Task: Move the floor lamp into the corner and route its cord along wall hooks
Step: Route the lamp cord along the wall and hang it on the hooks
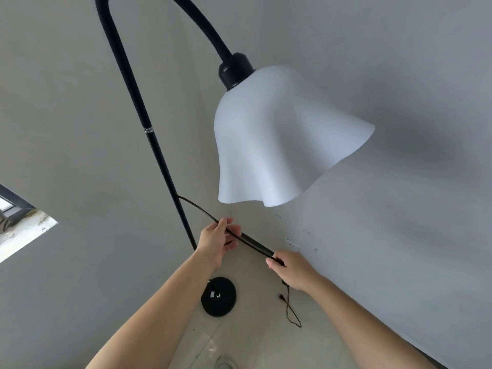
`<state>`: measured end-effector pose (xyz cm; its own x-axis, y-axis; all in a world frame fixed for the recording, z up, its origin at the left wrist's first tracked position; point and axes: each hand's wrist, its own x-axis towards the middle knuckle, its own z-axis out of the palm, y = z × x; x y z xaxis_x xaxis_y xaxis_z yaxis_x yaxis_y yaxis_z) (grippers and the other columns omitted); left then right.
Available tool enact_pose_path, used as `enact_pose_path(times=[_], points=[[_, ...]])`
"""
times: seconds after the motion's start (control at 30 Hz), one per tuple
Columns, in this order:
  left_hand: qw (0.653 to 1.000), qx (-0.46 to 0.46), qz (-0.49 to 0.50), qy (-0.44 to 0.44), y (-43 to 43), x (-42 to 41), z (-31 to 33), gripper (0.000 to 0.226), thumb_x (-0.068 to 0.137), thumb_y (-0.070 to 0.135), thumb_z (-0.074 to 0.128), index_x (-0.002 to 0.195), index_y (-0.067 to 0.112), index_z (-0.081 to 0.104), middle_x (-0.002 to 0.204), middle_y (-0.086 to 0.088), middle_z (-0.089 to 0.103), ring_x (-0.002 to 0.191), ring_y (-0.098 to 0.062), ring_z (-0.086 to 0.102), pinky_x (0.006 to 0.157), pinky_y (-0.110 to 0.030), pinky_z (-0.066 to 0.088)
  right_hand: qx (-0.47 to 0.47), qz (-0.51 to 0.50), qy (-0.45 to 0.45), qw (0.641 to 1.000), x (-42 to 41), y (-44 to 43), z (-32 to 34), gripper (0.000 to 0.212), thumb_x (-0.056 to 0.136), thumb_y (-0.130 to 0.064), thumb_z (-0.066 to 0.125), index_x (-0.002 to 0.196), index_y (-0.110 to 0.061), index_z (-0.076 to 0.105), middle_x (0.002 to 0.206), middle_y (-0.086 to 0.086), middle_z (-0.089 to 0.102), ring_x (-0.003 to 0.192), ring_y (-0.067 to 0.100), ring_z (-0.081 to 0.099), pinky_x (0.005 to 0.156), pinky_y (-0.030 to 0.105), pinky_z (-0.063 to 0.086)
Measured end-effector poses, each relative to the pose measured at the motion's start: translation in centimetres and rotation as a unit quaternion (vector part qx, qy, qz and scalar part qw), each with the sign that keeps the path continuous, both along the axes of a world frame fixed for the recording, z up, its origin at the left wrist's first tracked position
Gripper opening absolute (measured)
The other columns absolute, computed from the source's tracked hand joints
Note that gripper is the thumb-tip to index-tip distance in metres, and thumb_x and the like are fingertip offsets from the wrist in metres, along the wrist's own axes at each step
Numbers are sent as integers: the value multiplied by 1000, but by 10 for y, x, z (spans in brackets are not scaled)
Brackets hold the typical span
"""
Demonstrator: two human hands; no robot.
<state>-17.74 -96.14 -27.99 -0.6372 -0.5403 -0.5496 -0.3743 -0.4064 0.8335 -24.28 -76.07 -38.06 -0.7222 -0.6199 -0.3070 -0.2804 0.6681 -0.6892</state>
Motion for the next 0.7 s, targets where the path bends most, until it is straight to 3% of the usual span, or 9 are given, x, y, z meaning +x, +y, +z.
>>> enact_pose_path(times=[0.07,0.17,0.27,0.33,0.4,0.47,0.53,0.6,0.7], points=[[999,-26,18,-9,-2,1,-8,24,105,24,47,115,11,64,96,-7,75,88,-21,69,79,-37,58,9,3,-1,1000,-2,5,-10,46,96,-49,47,78,-8,58,68,-4,50,57,11,45,58,30,36],[998,-62,19,-20,-2,-1,-17,22,103,26,50,113,15,66,102,-6,76,91,-20,68,84,-38,59,22,9,-2,1000,1,3,-23,42,97,-50,43,64,-25,43,82,-8,49,65,11,51,60,27,39],[996,-90,13,-17,-4,-9,-22,22,102,28,52,112,17,68,100,0,77,89,-16,68,81,-35,58,10,-24,-19,999,12,0,-36,38,91,-54,43,64,-28,42,105,-18,44,94,3,51,81,27,44],[994,-109,11,-12,-8,-16,-23,21,101,30,54,110,19,69,99,3,78,88,-14,68,77,-31,56,9,-41,-28,999,16,5,-44,41,88,-56,42,68,-21,47,103,-20,47,107,3,44,90,33,43],[994,-112,12,-9,-13,-23,-24,17,99,32,56,103,23,70,98,4,78,85,-13,66,74,-29,52,-16,-85,-69,994,18,14,-46,43,86,-59,42,75,-18,49,74,-5,59,78,7,56,76,42,49],[994,-112,7,-12,-17,-27,-28,13,98,33,59,95,26,70,96,5,78,82,-12,64,72,-28,50,-45,-140,-98,984,21,22,-42,36,85,-62,45,79,-27,52,69,4,66,60,7,61,71,42,54],[994,-113,-4,-14,-22,-32,-32,14,98,33,59,90,28,69,95,7,77,80,-9,64,70,-27,49,-58,-199,-96,973,24,28,-39,35,81,-69,52,84,-35,52,66,-2,64,55,9,60,65,38,53],[994,-110,-19,-8,-29,-37,-37,16,98,33,59,87,28,70,94,7,77,80,-8,65,66,-26,49,-38,-251,-102,962,28,36,-37,47,74,-82,55,89,-37,54,68,-6,64,57,11,59,61,32,49],[994,-102,-26,9,-39,-43,-48,18,98,32,57,87,28,70,95,4,76,82,-10,67,64,-26,49,68,-271,-63,958,34,47,-42,65,72,-91,41,82,-29,59,64,-9,59,61,8,58,57,28,41]])
